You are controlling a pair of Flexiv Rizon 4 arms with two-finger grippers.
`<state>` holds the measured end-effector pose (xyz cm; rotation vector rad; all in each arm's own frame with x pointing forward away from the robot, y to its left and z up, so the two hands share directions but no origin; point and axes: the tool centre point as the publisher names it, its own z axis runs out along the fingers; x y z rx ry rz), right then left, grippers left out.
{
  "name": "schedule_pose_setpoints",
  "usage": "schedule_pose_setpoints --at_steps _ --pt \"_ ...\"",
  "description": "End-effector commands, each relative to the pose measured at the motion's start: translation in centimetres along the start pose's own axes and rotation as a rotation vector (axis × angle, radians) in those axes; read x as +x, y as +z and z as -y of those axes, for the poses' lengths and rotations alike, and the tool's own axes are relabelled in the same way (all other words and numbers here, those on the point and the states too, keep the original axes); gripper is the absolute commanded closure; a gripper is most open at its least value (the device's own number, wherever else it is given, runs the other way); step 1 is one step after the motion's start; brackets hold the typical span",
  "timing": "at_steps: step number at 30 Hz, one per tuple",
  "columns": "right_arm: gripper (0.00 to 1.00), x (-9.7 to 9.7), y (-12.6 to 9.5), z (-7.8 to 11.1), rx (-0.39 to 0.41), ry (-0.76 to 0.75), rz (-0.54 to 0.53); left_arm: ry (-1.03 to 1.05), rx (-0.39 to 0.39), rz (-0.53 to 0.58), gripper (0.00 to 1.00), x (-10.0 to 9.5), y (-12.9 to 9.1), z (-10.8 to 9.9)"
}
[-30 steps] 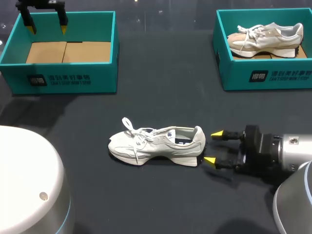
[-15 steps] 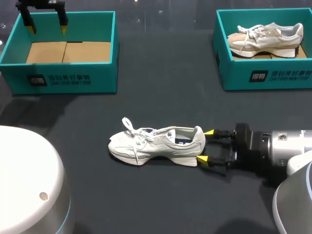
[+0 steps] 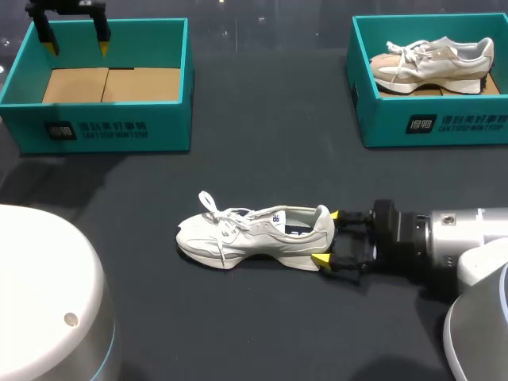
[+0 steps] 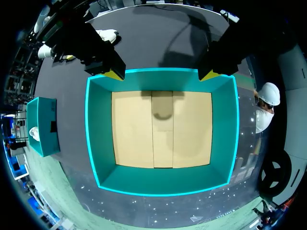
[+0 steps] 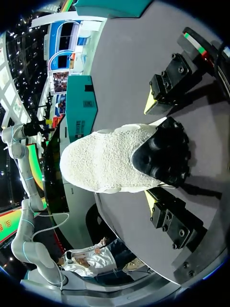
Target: Take the shoe out of the shoebox, open the shoe tongue, remove and reinsert the insole, then place the shoe into the shoebox
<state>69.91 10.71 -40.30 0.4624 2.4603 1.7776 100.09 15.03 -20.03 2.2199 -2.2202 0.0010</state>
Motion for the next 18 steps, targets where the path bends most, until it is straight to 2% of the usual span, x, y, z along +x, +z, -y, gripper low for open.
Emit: schedule_pose_setpoints --at_steps 1,18 --pt "0.0 0.2 1.0 -0.1 0.009 -0.001 -0.006 0.0 0.0 0.001 0.0 0.0 0.0 0.0" --pt "0.0 1.1 2.7 -0.3 0.002 -0.014 -0.034 0.0 0.0 0.001 0.0 0.0 0.0 0.0"
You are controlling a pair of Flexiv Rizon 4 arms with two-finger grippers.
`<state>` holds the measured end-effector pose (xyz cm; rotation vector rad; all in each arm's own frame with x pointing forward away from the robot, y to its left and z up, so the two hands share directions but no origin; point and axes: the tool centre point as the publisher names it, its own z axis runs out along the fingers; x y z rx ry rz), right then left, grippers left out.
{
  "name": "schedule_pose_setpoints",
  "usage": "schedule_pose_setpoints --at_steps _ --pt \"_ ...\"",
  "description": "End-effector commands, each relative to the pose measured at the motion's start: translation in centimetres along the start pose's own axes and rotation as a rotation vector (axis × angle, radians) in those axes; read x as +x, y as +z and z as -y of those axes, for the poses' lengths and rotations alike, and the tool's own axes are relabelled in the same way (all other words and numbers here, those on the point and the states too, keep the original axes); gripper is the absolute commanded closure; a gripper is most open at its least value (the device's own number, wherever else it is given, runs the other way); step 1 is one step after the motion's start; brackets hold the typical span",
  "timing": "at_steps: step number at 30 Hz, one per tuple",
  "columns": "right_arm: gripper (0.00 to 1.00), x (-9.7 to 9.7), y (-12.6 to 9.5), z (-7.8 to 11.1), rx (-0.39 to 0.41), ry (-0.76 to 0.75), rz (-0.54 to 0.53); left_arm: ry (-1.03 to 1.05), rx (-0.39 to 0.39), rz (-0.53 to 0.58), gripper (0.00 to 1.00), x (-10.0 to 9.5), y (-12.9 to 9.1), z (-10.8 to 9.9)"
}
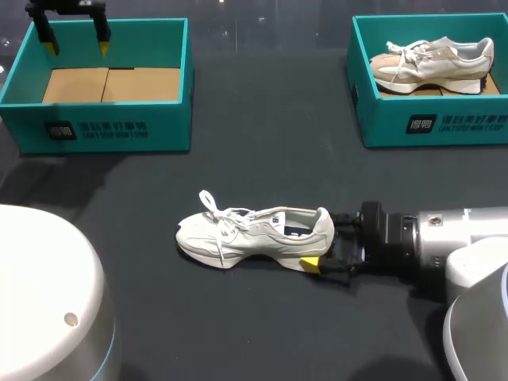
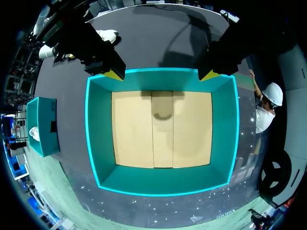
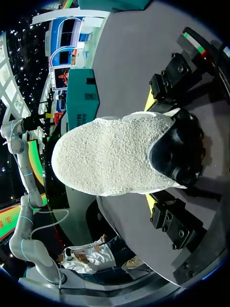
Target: Take the shoe out of the shoebox, open the shoe tongue, remove and reinsert the insole, then place the shoe into the shoebox
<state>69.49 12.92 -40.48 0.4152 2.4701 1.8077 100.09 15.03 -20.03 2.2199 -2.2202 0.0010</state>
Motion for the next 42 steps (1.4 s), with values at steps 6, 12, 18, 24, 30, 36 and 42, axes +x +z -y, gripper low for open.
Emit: schedule_pose_setpoints --at_steps 6,12,18,24,30,36,42 --pt "0.69 -0.1 0.9 0.1 0.015 0.002 -0.002 0.0 0.0 0.001 0.0 0.0 0.0 0.0" --pt "1.0 -0.5 1.2 -0.4 0.023 -0.028 -0.042 0.0 0.0 0.001 0.0 0.0 0.0 0.0" --pt "1.0 -0.9 1.2 -1.0 0.03 -0.055 -0.072 0.0 0.0 0.001 0.0 0.0 0.0 0.0" --pt "1.0 -1.3 0.9 -0.9 0.037 -0.059 -0.078 0.0 0.0 0.001 0.0 0.0 0.0 0.0" --pt "1.0 -1.4 0.5 -0.2 0.037 -0.049 -0.085 0.0 0.0 0.001 0.0 0.0 0.0 0.0" --pt "1.0 -1.4 0.2 0.0 0.038 -0.047 -0.085 0.0 0.0 0.001 0.0 0.0 0.0 0.0" --pt "1.0 -1.5 0.0 0.1 0.041 -0.05 -0.093 0.0 0.0 0.001 0.0 0.0 0.0 0.0"
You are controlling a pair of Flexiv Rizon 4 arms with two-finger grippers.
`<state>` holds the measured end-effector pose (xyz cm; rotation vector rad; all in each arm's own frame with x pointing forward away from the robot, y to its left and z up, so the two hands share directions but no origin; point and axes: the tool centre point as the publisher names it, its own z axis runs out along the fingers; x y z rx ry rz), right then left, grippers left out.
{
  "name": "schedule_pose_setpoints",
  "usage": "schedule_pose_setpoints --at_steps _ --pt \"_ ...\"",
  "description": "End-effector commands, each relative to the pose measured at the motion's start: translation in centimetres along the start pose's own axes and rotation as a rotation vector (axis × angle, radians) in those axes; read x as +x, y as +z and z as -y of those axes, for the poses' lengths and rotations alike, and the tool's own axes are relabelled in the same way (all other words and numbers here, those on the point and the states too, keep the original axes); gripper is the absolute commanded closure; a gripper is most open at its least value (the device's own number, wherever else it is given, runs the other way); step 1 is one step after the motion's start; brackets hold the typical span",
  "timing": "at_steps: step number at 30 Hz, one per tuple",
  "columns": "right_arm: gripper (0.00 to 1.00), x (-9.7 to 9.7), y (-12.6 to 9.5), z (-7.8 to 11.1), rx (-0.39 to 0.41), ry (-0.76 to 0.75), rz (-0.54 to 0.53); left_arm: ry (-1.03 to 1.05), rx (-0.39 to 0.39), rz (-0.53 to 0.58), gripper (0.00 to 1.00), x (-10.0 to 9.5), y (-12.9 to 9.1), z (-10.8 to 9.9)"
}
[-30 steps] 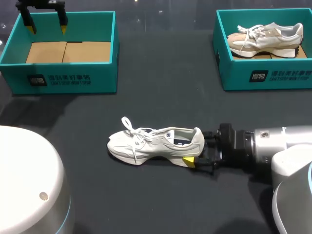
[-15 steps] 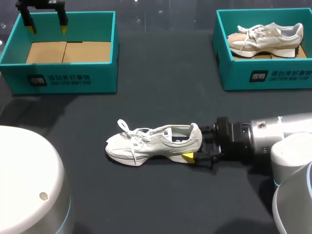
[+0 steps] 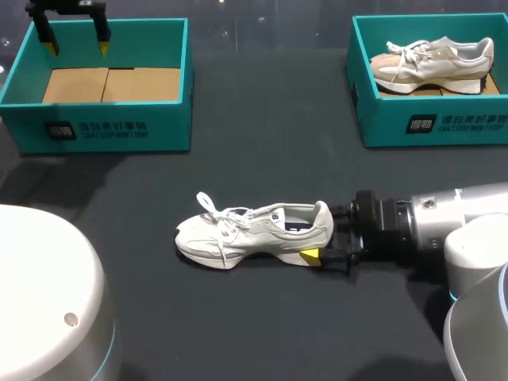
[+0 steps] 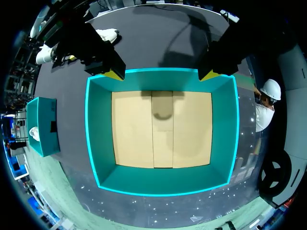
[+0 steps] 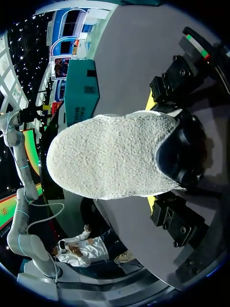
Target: Take the shoe out of the shoebox, open the shoe tongue, remove and reinsert the insole, then place the shoe into the shoebox
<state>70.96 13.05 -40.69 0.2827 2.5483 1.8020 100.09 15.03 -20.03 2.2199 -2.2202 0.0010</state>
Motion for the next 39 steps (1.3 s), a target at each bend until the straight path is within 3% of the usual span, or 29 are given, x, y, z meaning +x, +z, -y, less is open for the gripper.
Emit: schedule_pose_setpoints --at_steps 1,28,33,39 --pt "1.0 -0.1 -0.5 0.2 0.005 -0.002 -0.009 0.0 0.0 0.001 0.0 0.0 0.0 0.0" --pt "1.0 -0.5 -1.1 0.1 0.008 -0.003 -0.012 0.0 0.0 0.001 0.0 0.0 0.0 0.0" --pt "1.0 -0.5 -1.1 0.1 0.008 -0.003 -0.012 -0.049 0.048 0.031 0.0 4.6 -0.6 -3.4" --pt "1.0 -0.5 -1.1 0.1 0.008 -0.003 -0.012 -0.07 0.071 0.054 0.0 8.8 -1.3 -7.7"
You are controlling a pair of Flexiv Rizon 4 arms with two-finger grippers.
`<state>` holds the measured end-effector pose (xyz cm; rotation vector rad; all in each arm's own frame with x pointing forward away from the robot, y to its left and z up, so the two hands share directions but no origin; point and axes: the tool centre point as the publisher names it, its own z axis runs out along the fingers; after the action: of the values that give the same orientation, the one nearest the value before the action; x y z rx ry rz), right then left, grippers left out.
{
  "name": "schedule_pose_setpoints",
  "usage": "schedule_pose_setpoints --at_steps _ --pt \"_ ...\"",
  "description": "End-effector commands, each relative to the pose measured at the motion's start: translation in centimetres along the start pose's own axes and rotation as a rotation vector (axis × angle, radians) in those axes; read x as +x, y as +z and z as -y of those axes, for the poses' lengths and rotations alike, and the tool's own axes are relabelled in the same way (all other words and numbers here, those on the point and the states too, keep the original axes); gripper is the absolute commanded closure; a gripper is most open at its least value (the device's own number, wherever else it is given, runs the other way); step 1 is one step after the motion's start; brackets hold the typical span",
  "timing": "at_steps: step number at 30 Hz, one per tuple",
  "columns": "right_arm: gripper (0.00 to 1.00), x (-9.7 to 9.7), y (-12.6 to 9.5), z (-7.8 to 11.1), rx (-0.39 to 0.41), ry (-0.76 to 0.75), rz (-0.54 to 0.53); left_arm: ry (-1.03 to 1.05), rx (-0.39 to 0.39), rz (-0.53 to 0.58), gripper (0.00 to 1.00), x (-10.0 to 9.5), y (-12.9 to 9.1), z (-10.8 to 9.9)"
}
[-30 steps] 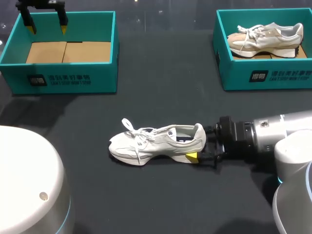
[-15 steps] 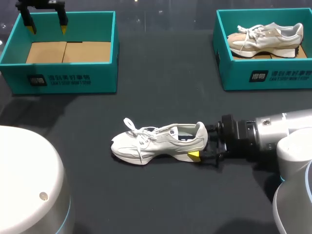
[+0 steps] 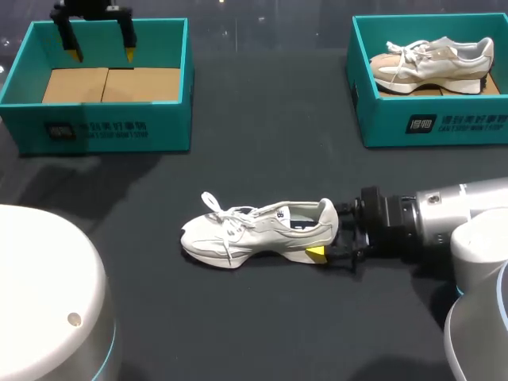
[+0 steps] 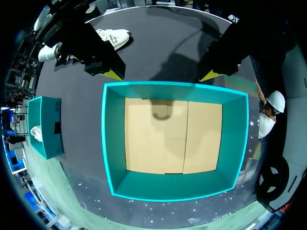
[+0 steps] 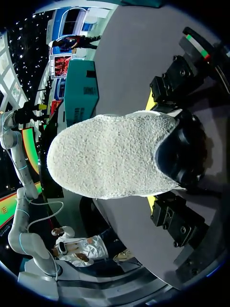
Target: Take the shoe out of the shoebox, open the shoe tongue, remove and reinsert the insole, then place the shoe into the shoebox
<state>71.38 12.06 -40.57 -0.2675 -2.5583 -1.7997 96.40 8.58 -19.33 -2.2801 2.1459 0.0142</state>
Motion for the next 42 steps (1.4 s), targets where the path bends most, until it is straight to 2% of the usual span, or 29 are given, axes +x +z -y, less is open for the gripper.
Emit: schedule_pose_setpoints --at_steps 1,8,11,12,24,25,26,33,39,42 --pt "1.0 0.1 -0.2 0.0 0.002 0.0 0.002 -0.026 0.057 0.037 0.0 2.7 -0.7 -4.7" --pt "1.0 0.1 -0.2 0.0 0.002 0.0 0.002 -0.045 0.068 0.026 0.0 6.9 -1.8 -8.6" --pt "1.0 0.1 -0.2 0.0 0.002 0.0 0.002 -0.077 0.043 0.023 0.0 8.7 -2.1 -10.0" --pt "1.0 0.1 -0.2 0.0 0.002 0.0 0.002 -0.04 0.003 0.034 0.0 9.4 -2.1 -10.5" --pt "1.0 0.1 -0.2 0.0 0.002 0.0 0.002 -0.04 0.003 0.034 0.0 9.4 -2.1 -10.5" --pt "1.0 0.1 -0.2 0.0 0.002 0.0 0.002 0.0 -0.015 0.004 0.0 9.1 -2.4 -10.7" --pt "1.0 0.1 -0.2 0.0 0.002 0.0 0.002 0.024 -0.035 -0.037 0.0 9.1 -2.7 -11.3" --pt "1.0 0.1 -0.2 0.0 0.002 0.0 0.002 0.128 -0.03 -0.041 0.0 11.8 -2.7 -16.9" --pt "1.0 0.1 -0.2 0.0 0.002 0.0 0.002 0.209 0.036 0.013 0.0 13.9 -2.0 -21.0" --pt "1.0 0.1 -0.2 0.0 0.002 0.0 0.002 0.208 -0.007 0.012 0.0 14.8 -1.4 -22.3"
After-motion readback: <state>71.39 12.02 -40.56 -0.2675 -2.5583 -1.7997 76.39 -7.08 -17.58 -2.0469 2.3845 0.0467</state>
